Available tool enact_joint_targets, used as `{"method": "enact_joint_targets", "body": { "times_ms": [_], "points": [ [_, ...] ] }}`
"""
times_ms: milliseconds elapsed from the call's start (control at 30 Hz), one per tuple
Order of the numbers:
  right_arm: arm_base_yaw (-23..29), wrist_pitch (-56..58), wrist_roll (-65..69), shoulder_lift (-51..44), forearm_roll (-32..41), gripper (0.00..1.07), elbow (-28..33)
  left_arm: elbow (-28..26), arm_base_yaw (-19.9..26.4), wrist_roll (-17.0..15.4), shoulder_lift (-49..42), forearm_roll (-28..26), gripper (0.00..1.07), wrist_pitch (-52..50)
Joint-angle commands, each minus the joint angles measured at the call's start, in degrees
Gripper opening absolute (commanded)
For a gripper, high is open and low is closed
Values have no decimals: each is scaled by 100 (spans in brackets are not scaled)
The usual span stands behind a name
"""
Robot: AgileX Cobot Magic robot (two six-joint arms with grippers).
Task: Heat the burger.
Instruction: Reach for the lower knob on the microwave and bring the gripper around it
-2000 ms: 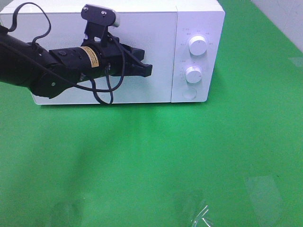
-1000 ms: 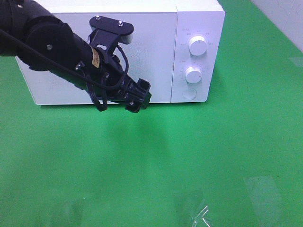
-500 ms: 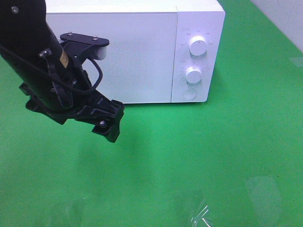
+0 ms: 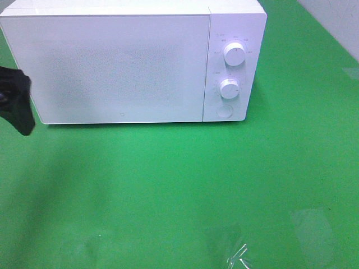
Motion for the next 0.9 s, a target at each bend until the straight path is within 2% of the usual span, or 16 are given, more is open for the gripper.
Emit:
{"method": "enact_joint_targets", "body": {
  "times_ms": [33, 67, 100, 200, 233, 333, 400, 500, 567, 600, 633, 733, 767, 800, 867, 900],
  "points": [
    [-23, -46, -57, -149, -6, 71, 6, -57, 332, 172, -332, -212, 98, 212],
    [-23, -46, -57, -149, -6, 71, 6, -46, 556, 229, -602, -264, 98, 264],
    [-23, -46, -57, -149, -6, 71, 6, -46, 556, 229, -602, -264, 98, 264],
    [-23, -46, -57, -149, -6, 71, 6, 258, 814, 292, -1106, -246, 98, 315],
    [-23, -46, -57, -149, -6, 71, 6, 539, 888, 327, -1364, -241, 98, 321],
    [-23, -46, -57, -149, -6, 71, 6, 722, 888, 332, -1547, -223, 98, 321],
    [-23, -46, -57, -149, -6, 71, 6, 1421, 888, 332, -2126, -235, 98, 246],
    [-23, -46, -46, -149, -6, 71, 6, 1558, 888, 332, -2298, -235, 98, 212],
    [-23, -46, -40, -149, -11, 71, 6, 2194, 888, 378, -3002, -252, 98, 172],
    [-23, -46, -40, -149, -11, 71, 6, 2194, 888, 378, -3002, -252, 98, 172],
    [-23, -46, -40, -149, -11, 71, 6, 2464, 888, 527, -3403, -252, 98, 166],
    [-23, -46, -40, -149, -11, 71, 6, 2561, 888, 613, -3564, -252, 98, 166],
    [-23, -46, -40, -149, -11, 71, 6, 2750, 888, 751, -3948, -264, 98, 149],
    [-23, -46, -40, -149, -11, 71, 6, 2750, 888, 751, -3948, -264, 98, 149],
    [-23, -46, -40, -149, -17, 71, 6, 3077, 888, 825, -4830, -355, 98, 23],
    [-23, -46, -40, -149, -17, 71, 6, 3077, 888, 825, -4830, -355, 98, 23]
  ]
}}
